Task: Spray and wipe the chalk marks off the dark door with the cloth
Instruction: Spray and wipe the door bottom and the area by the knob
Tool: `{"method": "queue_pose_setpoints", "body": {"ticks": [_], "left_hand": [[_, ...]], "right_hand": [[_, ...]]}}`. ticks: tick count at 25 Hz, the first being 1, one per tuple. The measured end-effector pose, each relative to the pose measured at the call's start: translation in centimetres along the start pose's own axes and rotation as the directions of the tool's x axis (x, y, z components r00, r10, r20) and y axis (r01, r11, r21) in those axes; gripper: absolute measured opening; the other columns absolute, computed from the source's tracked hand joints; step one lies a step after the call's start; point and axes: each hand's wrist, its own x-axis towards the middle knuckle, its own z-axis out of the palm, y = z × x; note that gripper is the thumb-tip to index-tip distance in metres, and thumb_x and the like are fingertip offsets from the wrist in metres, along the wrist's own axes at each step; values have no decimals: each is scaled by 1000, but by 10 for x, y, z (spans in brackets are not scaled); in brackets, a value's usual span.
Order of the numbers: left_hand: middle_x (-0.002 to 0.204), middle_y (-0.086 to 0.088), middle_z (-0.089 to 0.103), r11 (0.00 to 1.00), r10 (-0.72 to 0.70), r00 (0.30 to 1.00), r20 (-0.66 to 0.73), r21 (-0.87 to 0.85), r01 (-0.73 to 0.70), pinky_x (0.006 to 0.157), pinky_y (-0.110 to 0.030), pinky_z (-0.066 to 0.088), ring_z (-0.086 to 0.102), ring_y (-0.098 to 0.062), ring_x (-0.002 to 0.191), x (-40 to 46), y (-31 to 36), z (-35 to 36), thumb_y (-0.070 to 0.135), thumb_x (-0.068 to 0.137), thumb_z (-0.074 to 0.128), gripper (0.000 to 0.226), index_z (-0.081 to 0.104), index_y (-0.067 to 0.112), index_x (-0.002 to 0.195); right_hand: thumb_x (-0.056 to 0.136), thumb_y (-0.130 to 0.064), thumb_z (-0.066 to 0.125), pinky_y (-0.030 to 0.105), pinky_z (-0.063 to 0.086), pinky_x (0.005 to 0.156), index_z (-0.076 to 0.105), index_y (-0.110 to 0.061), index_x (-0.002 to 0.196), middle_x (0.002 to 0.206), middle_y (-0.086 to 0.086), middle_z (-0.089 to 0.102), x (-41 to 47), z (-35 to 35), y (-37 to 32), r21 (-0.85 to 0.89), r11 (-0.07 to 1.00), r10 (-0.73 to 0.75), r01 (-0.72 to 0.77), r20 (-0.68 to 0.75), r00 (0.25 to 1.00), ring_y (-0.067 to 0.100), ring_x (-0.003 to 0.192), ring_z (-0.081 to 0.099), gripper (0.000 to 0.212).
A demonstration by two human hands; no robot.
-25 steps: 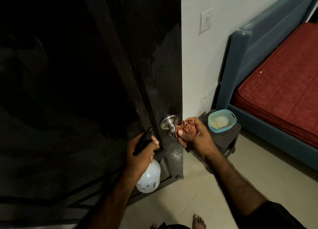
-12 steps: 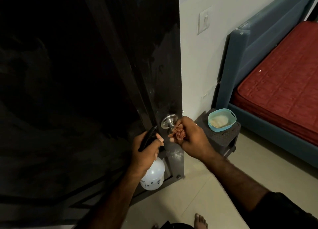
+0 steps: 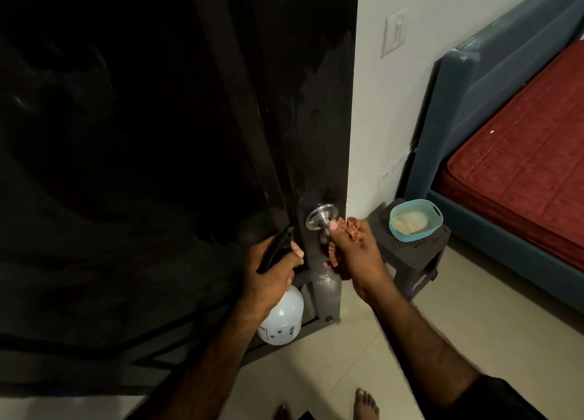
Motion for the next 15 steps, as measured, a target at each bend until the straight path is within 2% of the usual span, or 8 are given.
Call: {"method": "queue_pose_setpoints", "body": {"ticks": [1,3,6,7,9,11,12,15], "left_hand": [[76,-22,63,1000,0,1000,-10,-9,0,51,-30,36,46,-15,47,1,0,-2,-5,94,67,14,69,5,85],[75,-20,62,999,-1,1000,-30,-33,0,51,-31,35,44,-15,45,3,-2,-4,-6,93,67,9,67,0,87],[71,-14,61,999,-15,999,-29,-36,14,52,-31,36,45,-13,46,4,-3,-3,-5,94,67,7,67,-2,88],[69,-13,60,999,-15,1000,-21,-31,14,53,-31,37,45,-13,46,5,-3,-1,-5,94,67,9,67,-1,86],[67,-15,57,1000,-1,1000,-3,-30,1,52,-31,36,44,-15,46,5,-2,3,-3,95,68,14,68,2,83],[70,-19,57,999,17,1000,7,-42,-17,51,-31,35,44,-17,47,5,1,8,-4,95,67,17,68,4,81],[71,-21,57,999,20,1000,7,-39,-19,51,-31,35,43,-18,47,5,2,9,-4,95,67,18,67,5,80],[69,-29,55,999,36,999,7,-5,-36,52,-32,35,44,-20,48,3,4,5,-3,96,66,20,67,8,78]], "right_hand": [[91,-52,79,33,62,71,54,-24,124,115,7,72,0,-1,-1,-275,949,-174,154,-48,984,22,98,74,51],[89,-51,83,31,57,75,51,-25,118,113,-2,66,3,-5,2,-692,580,-513,431,101,852,15,97,66,50],[89,-48,79,39,57,84,53,-21,128,128,5,57,13,-8,9,-832,89,-632,547,377,677,23,109,59,54],[91,-50,78,37,56,84,55,-20,127,127,5,57,17,-10,13,-821,109,-648,560,368,667,23,109,59,53],[90,-55,79,31,56,78,57,-21,119,115,1,63,18,-6,18,-692,440,-674,572,167,720,20,100,64,49],[92,-57,77,36,60,67,58,-20,115,100,4,72,12,13,22,-259,883,-439,392,-159,884,25,86,71,48],[95,-56,73,38,60,64,60,-16,119,97,8,74,10,24,22,75,973,-193,216,-236,952,26,82,72,49],[101,-59,61,33,58,75,70,-11,131,101,13,76,9,46,13,736,649,314,-193,-28,949,22,79,72,58]]}}
